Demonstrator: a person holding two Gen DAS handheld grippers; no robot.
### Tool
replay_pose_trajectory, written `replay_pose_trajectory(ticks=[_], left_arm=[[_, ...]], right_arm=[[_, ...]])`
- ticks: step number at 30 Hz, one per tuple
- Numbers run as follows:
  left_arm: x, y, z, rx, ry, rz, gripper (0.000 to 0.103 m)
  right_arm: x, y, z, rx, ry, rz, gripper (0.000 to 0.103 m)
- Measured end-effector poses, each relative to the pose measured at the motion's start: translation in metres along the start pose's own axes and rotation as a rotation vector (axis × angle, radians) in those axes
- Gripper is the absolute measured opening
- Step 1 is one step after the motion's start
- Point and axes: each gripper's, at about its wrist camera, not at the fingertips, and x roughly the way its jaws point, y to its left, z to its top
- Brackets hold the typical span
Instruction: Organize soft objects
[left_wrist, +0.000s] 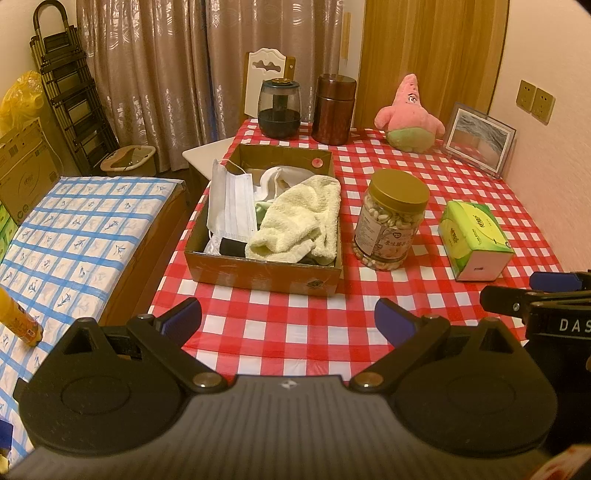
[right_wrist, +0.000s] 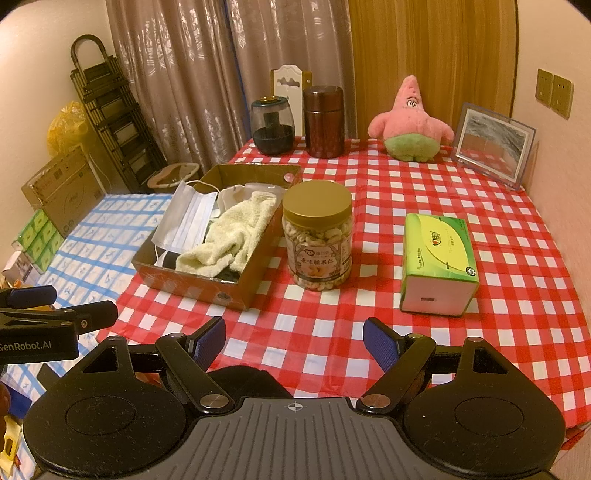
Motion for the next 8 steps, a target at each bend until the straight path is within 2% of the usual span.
replay_pose_trajectory(ticks=[8], left_arm=[[-0.0013, -0.0011, -0.0008, -0.004, -0.015, -0.003, 0.1]], right_arm=[[0.0, 0.0004, -0.0002, 0.001, 0.0, -0.001, 0.081]])
